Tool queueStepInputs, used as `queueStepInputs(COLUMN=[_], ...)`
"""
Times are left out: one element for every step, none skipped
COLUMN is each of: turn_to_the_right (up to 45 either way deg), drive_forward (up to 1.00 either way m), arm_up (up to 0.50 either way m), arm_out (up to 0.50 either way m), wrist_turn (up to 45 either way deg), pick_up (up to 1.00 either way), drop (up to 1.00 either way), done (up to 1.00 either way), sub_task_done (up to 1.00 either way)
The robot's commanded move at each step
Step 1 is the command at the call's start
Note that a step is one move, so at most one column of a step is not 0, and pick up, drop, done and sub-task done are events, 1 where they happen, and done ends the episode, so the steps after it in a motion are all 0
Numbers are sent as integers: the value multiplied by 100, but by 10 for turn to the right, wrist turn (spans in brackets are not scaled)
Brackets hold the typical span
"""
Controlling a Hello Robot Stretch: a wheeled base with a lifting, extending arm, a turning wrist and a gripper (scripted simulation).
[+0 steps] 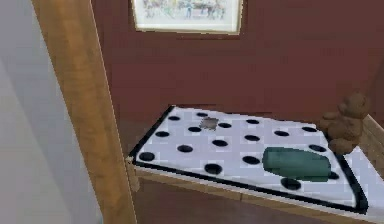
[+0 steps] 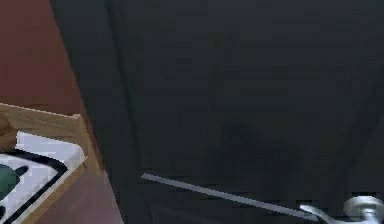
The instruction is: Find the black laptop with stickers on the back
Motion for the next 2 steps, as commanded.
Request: queueStepInputs(turn_to_the_right=[0,-90], drive_forward=[25,0], arm_up=[0,0], arm_out=[0,0], wrist_turn=[0,0], pick_up=[0,0], drop=[0,0], done=[0,0], sub_task_done=[0,0])
